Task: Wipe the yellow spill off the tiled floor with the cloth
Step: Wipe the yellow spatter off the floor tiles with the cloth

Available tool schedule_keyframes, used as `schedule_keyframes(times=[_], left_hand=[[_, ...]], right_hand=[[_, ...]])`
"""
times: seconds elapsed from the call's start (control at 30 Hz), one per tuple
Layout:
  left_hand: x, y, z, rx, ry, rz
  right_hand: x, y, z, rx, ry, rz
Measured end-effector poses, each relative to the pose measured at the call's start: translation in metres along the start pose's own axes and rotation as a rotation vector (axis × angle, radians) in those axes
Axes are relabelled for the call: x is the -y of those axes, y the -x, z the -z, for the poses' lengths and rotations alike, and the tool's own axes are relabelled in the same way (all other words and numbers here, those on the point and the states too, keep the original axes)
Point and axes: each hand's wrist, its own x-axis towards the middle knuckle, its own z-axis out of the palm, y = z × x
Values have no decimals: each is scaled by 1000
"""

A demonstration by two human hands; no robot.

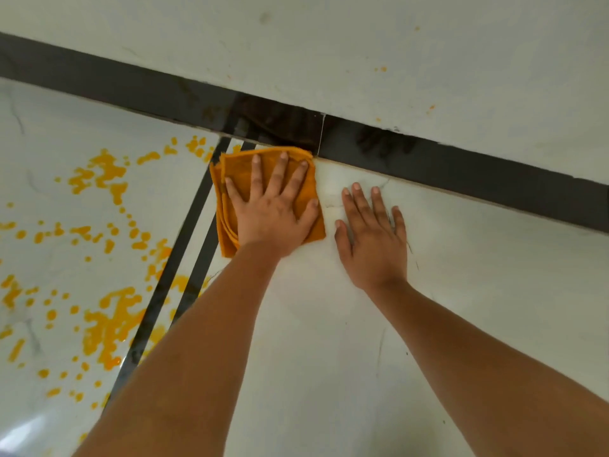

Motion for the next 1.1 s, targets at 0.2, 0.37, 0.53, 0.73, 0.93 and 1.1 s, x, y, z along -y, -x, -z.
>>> schedule_keyframes(times=[0.2, 0.37, 0.53, 0.73, 0.93, 1.1], left_hand=[[2, 3, 1, 29, -20, -50], [-5, 9, -6, -12, -22, -29], [-2, 8, -3, 14, -22, -37], [-5, 58, -11, 14, -41, -41], [1, 69, -8, -31, 8, 62], [27, 106, -9, -7, 8, 108]], right_hand=[[-1, -1, -1, 1, 5, 5], [-2, -2, -3, -14, -6, 9], [-1, -1, 1, 3, -13, 7], [-2, -2, 1, 12, -15, 10], [5, 19, 4, -8, -58, 131], [33, 58, -5, 17, -79, 167]])
